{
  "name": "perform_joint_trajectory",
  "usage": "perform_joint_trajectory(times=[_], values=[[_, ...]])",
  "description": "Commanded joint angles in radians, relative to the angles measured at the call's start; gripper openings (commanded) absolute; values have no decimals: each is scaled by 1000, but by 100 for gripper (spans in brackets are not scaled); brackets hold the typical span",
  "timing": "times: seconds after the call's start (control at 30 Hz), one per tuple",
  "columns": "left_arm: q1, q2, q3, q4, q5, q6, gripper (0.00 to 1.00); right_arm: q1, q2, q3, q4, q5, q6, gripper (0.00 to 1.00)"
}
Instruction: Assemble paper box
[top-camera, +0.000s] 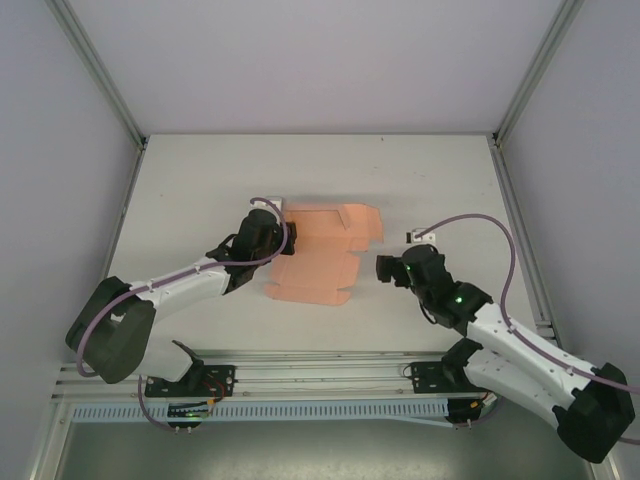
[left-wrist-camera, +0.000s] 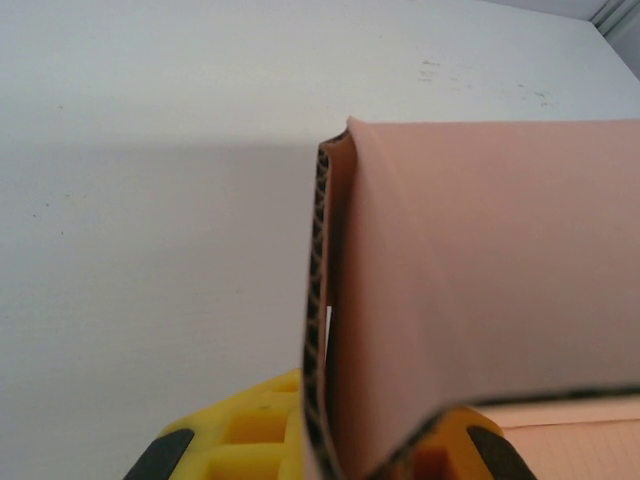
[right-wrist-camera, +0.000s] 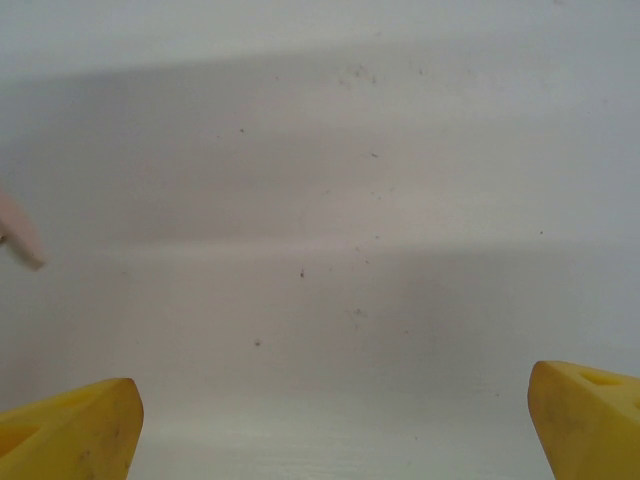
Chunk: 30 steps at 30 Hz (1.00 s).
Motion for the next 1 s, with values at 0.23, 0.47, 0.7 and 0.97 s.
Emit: perform_joint_trajectory(times=[0.23,0.47,0.7,0.97], values=[[-4,43,27,11,77,9,0,-26,171,110,232,-128,-82,99],[-4,61,34,22,118,0,0,-27,280,175,285,-175,-112,99],[-5,58,37,28,135,-27,0,34,433,173,485,-93,-80,99],[-4,45,31,12,111,-39,0,114,476,197,482,222,-101,99]])
